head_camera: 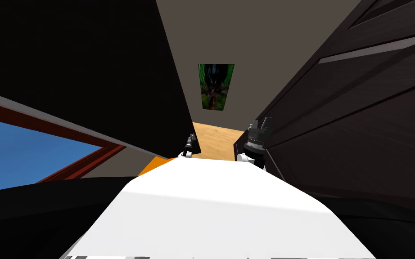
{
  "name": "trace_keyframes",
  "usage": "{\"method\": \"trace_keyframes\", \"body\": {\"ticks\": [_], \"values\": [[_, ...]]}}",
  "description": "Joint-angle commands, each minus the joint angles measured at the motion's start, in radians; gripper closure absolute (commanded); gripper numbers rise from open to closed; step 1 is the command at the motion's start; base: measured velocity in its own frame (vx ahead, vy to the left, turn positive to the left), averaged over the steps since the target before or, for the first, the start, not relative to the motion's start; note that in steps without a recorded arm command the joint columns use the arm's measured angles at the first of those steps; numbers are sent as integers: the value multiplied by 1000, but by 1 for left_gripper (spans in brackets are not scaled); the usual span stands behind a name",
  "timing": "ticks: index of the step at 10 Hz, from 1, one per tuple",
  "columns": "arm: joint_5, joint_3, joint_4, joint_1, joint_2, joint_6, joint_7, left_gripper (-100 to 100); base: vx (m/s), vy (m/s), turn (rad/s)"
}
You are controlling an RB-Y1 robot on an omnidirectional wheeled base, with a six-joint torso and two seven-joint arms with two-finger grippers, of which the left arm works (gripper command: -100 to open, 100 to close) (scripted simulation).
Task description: Push the door open
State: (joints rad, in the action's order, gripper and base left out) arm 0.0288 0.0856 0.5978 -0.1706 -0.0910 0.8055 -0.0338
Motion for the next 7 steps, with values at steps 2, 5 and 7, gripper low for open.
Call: {"method": "trace_keyframes", "body": {"ticks": [2, 5, 7], "values": [[21, 39, 8, 10, -12, -5, 11, 100, 137, -58, 128], [24, 39, 18, 15, -1, -13, 13, -100, -136, -110, 65], [29, 46, 23, 18, 5, -14, 15, -100, -201, -148, 78]]}}
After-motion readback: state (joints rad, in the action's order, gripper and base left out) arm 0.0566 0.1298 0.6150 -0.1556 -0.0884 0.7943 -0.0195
